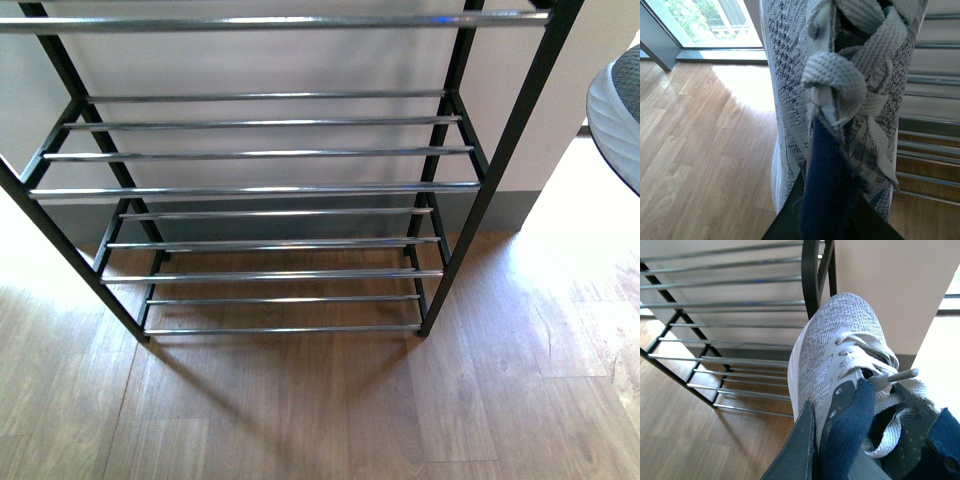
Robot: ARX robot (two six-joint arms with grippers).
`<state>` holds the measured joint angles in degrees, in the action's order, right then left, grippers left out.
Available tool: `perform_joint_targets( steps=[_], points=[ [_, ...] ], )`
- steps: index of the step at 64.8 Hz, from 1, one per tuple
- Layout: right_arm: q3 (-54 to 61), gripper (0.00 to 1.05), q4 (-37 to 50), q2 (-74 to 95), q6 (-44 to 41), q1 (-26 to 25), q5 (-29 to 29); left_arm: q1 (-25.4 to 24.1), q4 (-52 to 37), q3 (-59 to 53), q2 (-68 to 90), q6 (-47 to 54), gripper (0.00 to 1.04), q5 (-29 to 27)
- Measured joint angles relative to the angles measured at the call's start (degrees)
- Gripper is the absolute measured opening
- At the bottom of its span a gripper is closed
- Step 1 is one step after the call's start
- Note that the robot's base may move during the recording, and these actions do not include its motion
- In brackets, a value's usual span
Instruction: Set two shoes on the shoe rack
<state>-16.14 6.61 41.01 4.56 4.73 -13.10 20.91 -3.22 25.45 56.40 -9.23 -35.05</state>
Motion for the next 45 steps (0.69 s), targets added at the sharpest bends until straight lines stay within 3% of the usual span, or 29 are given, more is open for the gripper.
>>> perform_joint_targets(
  steps=[41,45],
  points=[
    [0.00,0.01,0.00,0.00,0.00,0.00,0.02,0.00,0.00,0.00,0.00,0.02,0.03,0.11],
    [0.61,0.01,4.55,1.25,0.00,-0.24,-4.92,0.00,-0.02,0.00,0.00,0.00,0.03,0.09]
  ],
)
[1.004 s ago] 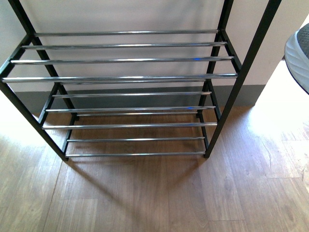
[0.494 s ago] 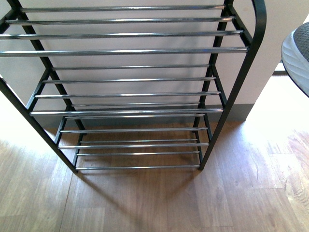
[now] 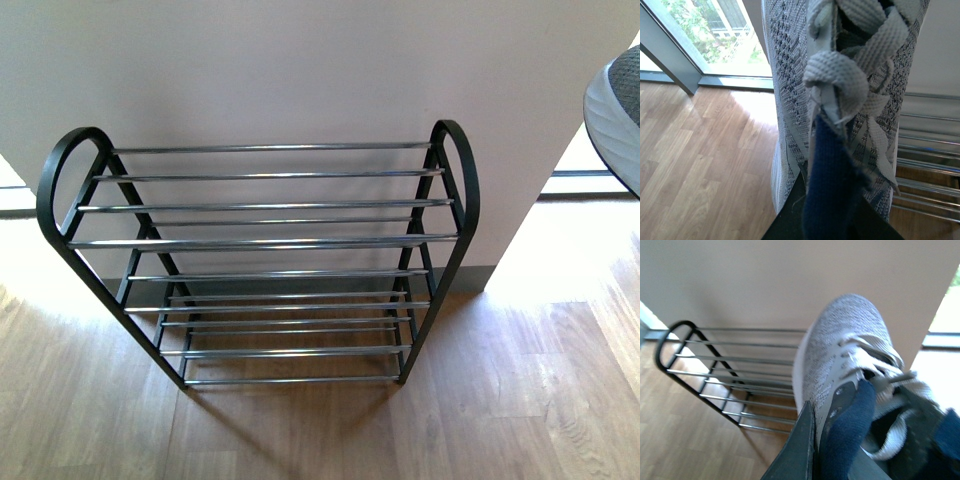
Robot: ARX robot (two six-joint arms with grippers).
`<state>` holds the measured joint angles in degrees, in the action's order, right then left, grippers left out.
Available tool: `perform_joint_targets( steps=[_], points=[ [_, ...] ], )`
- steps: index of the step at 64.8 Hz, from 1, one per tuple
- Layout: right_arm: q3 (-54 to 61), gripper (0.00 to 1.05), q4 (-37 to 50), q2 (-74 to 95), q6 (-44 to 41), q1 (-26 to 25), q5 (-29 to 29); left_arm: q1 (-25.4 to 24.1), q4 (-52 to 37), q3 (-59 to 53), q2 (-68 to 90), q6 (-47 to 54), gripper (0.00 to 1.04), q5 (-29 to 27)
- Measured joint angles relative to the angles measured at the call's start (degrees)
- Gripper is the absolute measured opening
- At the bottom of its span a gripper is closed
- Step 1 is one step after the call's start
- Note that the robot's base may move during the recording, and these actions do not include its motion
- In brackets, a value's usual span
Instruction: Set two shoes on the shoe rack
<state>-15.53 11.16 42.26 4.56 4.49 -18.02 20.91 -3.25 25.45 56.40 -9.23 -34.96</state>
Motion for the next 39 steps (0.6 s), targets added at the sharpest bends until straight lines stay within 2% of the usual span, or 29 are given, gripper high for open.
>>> perform_joint_targets(
  steps=[3,11,24,29,33,39],
  points=[
    [-0.44,0.01,4.50,2.54,0.76,1.68,-0.68,0.00,0.00,0.00,-0.04,0.00,0.03,-0.17],
    [-6.25,0.01,6.67,11.43,3.82,10.73,6.69,0.02,0.00,0.00,-0.04,0.02,0.03,-0.07],
    [-16.41,0.01,9.27,30.71,12.85,25.59,22.53,0.00,0.00,0.00,-0.04,0.00,0.03,-0.11],
    [-22.60,0.01,9.55,42.77,18.36,31.34,30.91,0.00,0.00,0.00,-0.04,0.00,0.03,0.00],
    [-27.65,0.01,9.88,52.06,21.05,34.47,36.35,0.00,0.00,0.00,-0.04,0.02,0.03,0.04],
    [-32.48,0.01,10.47,60.41,22.73,36.15,40.87,0.00,0.00,0.00,-0.04,0.00,0.03,0.00]
  ],
)
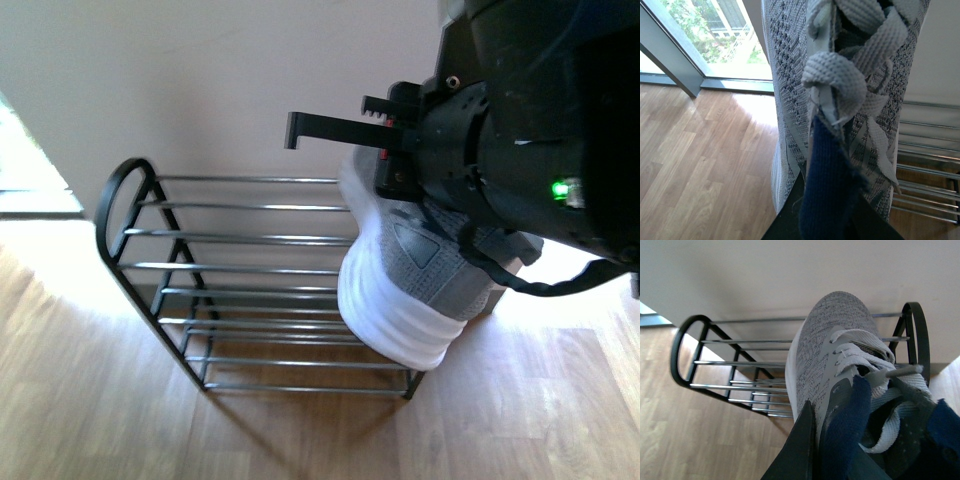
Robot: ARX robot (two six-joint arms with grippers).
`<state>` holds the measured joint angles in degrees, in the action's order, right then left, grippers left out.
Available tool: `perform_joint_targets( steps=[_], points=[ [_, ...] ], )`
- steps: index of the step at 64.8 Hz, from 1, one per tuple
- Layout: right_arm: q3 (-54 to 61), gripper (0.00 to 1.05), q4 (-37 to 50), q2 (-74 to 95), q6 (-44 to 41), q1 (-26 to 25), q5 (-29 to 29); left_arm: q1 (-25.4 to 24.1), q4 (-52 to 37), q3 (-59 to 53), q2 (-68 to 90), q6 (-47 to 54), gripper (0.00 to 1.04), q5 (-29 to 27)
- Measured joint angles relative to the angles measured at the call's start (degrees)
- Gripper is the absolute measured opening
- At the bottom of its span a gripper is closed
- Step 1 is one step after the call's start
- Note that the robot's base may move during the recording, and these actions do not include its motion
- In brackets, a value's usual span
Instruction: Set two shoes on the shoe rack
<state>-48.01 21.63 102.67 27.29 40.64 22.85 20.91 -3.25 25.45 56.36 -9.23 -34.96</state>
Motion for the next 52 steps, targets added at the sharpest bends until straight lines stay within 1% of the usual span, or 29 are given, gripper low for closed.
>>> perform_joint_targets(
  steps=[4,8,17,23,41,52],
  points=[
    [-4.22,0.01,1.09,6.45,0.61,0.50,3.67,0.00,0.00,0.00,0.00,0.00,0.03,-0.07],
    [-7.72,0.01,2.01,11.52,1.05,0.61,5.35,0.00,0.00,0.00,0.00,0.02,0.03,-0.04],
    [-13.53,0.01,4.50,20.06,0.55,0.26,7.17,0.02,0.00,0.00,0.00,0.02,0.03,0.04],
    [-16.83,0.01,6.67,25.20,-1.42,-0.33,7.43,0.00,0.00,0.00,0.00,0.00,0.03,0.00],
    [-24.81,0.01,14.16,36.26,-12.28,-4.24,8.28,0.00,0.00,0.00,0.00,0.00,0.03,0.00],
    [-28.44,0.01,22.01,42.29,-24.11,-7.50,9.07,0.02,0.00,0.00,0.00,0.02,0.03,0.02]
  ],
)
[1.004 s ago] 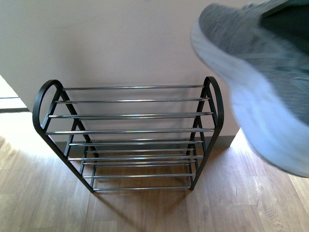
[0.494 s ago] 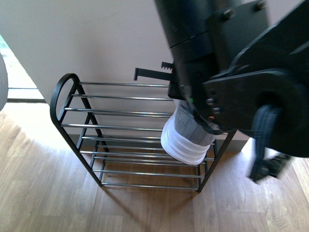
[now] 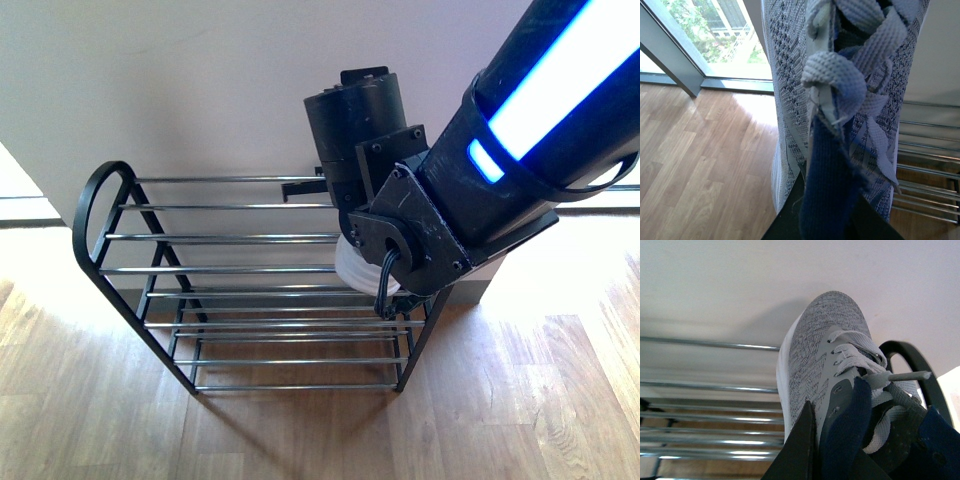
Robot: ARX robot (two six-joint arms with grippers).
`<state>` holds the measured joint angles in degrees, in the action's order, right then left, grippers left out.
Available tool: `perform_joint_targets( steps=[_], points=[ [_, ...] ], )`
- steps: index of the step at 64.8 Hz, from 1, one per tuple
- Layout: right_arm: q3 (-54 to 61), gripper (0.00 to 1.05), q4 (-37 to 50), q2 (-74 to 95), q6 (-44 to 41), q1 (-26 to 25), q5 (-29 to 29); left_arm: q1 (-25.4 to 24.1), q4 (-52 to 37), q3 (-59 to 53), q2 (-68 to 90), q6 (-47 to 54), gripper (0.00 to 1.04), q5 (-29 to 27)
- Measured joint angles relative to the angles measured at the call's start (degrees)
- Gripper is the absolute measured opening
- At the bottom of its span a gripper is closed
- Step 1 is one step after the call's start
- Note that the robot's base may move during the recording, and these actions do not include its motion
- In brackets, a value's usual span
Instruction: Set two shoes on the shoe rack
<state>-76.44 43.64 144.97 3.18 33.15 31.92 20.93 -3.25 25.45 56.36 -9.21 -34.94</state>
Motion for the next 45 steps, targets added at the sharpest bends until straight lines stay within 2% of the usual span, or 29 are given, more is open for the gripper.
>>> perform_joint_targets(
  steps=[8,17,45],
  points=[
    [-1.77,0.01,0.02,2.12,-7.15,-1.31,-1.51,0.00,0.00,0.00,0.00,-0.02,0.03,0.00],
    [-3.28,0.01,-1.33,3.61,-10.40,-2.08,-3.28,-0.02,0.00,0.00,0.00,-0.02,0.03,-0.04],
    [-5.09,0.01,-4.94,5.07,-11.63,-3.15,-4.33,0.00,0.00,0.00,0.00,0.00,0.03,0.00]
  ],
)
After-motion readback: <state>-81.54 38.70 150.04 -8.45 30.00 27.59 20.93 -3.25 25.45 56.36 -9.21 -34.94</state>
